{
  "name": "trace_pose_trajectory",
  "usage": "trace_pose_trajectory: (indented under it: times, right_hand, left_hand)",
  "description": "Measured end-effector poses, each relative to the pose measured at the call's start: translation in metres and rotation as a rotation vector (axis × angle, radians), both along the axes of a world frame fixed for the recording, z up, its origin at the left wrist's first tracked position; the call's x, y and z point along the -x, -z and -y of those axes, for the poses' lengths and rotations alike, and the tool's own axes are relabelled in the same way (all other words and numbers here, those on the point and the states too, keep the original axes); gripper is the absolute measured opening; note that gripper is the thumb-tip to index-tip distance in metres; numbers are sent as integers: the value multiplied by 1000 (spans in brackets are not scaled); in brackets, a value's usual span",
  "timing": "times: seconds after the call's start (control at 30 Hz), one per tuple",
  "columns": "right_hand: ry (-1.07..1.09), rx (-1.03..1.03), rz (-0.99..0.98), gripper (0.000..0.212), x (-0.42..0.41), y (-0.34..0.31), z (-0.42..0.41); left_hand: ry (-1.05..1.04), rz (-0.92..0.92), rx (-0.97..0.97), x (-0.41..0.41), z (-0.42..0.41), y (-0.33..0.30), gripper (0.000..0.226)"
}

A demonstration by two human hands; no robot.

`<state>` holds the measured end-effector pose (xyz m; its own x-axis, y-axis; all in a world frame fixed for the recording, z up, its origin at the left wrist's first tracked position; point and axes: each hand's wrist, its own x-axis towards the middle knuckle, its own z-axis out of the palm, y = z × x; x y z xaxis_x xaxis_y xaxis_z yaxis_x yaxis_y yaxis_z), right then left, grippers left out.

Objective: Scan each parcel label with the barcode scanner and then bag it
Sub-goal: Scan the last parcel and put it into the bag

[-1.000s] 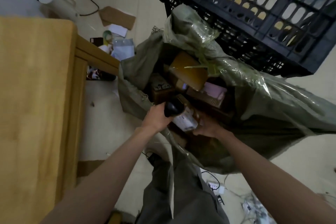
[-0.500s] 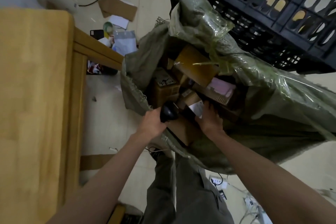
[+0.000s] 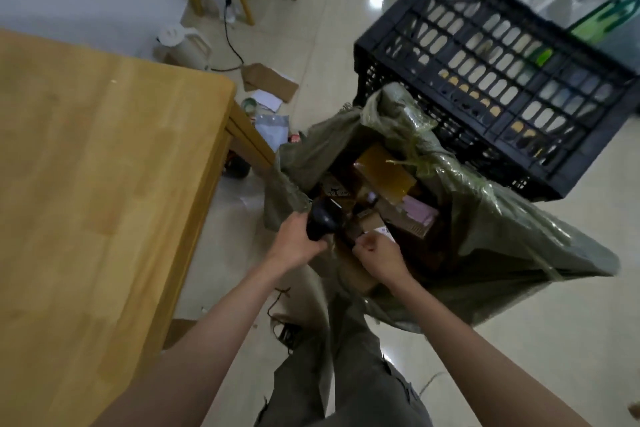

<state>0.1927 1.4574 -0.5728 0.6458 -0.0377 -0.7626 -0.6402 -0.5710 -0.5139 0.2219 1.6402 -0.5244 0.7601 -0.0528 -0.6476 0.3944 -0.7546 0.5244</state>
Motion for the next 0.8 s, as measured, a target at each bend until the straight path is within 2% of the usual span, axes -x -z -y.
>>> trace_pose_trajectory:
  times: [0.17, 0.27, 0.43, 0.63, 0.8]
  right_hand:
    - [82, -315, 3, 26, 9, -94, -49]
    - [66, -432, -11, 27, 14, -139, -82]
    - [-58, -535, 63, 18, 13, -202, -139]
    - [-217, -648, 135, 31, 23, -266, -222]
    - [-322, -700, 168, 35, 54, -290, -289]
  left_hand:
    - [-76, 114, 87, 23, -29, -59, 33]
    - [-153, 205, 101, 42, -52, -91, 34]
    - [-282, 371, 27, 63, -101, -144, 33]
    - [-423, 536, -75, 98, -173, -205, 23]
    - [-542, 593, -99, 147, -230, -233, 34]
